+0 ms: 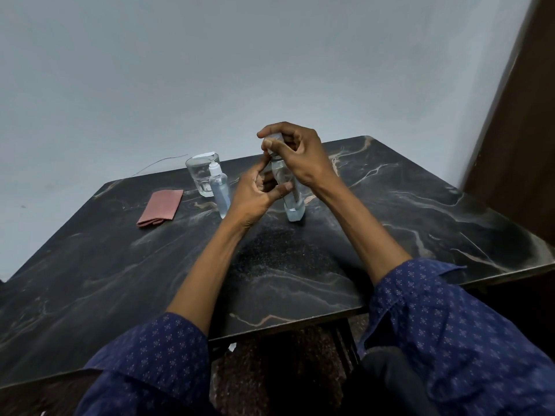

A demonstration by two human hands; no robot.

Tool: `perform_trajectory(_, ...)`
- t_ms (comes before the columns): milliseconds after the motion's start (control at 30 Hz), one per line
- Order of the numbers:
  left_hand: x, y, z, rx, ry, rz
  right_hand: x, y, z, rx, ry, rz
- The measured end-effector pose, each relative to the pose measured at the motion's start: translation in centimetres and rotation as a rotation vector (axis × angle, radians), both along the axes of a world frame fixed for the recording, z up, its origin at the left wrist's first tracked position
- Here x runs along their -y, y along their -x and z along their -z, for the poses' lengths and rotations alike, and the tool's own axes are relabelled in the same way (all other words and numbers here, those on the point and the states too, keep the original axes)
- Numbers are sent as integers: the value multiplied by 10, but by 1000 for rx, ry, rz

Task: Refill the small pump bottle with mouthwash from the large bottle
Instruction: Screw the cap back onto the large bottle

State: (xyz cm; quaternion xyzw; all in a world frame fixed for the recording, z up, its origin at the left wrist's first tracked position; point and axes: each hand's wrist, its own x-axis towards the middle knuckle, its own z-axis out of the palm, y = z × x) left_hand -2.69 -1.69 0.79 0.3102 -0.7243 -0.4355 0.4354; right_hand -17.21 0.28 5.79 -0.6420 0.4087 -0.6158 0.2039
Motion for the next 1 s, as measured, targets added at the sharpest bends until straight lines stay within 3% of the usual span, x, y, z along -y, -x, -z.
perform_trajectory(267, -1, 10, 1, 91, 81, -138, 3, 12, 7, -27, -58, 51)
perform_trajectory(500, 3, 6, 10, 149, 175, -300, 12, 32, 19, -228, -458, -46)
perform_trajectory(633, 8, 6, 14, 129, 249, -438, 17, 25, 26, -536, -455, 289)
perform_trajectory(833, 7, 5, 15, 70, 217, -382, 20, 25, 29, -330, -407, 152)
perform_trajectory(1000, 5, 15, 22, 188, 247, -337, 22, 32, 32, -183, -476, 145)
